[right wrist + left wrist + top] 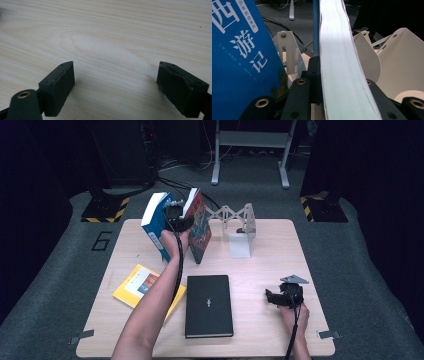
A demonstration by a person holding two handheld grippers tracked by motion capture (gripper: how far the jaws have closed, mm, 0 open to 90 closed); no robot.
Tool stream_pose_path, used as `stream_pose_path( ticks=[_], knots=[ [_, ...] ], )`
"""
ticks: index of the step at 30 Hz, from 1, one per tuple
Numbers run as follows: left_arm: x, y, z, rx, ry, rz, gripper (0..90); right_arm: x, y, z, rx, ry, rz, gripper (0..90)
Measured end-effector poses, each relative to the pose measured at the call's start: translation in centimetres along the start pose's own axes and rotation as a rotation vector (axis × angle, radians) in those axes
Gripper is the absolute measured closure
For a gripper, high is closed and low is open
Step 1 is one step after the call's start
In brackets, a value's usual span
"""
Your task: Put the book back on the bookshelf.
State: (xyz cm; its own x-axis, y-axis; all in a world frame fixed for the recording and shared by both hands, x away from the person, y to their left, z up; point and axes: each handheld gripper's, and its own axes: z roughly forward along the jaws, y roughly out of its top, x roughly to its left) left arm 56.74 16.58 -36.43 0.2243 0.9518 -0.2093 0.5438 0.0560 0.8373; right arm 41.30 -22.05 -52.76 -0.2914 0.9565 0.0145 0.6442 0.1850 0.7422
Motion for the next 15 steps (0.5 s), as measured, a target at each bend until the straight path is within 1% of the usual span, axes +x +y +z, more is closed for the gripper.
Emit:
stream_pose_path(
  ticks=[3,5,6,10,12,13,15],
  knots=[
    [0.22,-0.05,0.00,-0.004,0.009,-0.018,74.4,0.01,-0.01,-0.01,0.000,-0.001,0.001,14.5],
    [0.40,-0.19,0.04,-0.023,0.019,-0.039,74.6,0.03,0.00,0.00,-0.002,-0.002,0.006,14.6],
    [0.43,-0.24,0.04,-0.027,0.020,-0.048,74.7,-0.01,-0.02,-0.02,0.001,0.000,-0.001,14.6],
    [0.36,-0.33,0.09,-0.042,0.027,-0.067,74.7,-0.02,-0.02,-0.02,0.000,0.002,-0.002,14.5],
    [0.14,-0.28,0.15,-0.038,0.027,-0.052,74.6,-0.02,-0.01,-0.02,0.000,0.002,0.000,14.5],
    [0.05,-0.27,0.17,-0.036,0.034,-0.043,74.4,-0.03,-0.02,-0.02,0.000,0.002,-0.002,14.5],
    [0.19,-0.25,0.15,-0.034,0.026,-0.048,74.1,-0.04,-0.03,-0.03,0.000,0.003,-0.002,14.5]
  ],
)
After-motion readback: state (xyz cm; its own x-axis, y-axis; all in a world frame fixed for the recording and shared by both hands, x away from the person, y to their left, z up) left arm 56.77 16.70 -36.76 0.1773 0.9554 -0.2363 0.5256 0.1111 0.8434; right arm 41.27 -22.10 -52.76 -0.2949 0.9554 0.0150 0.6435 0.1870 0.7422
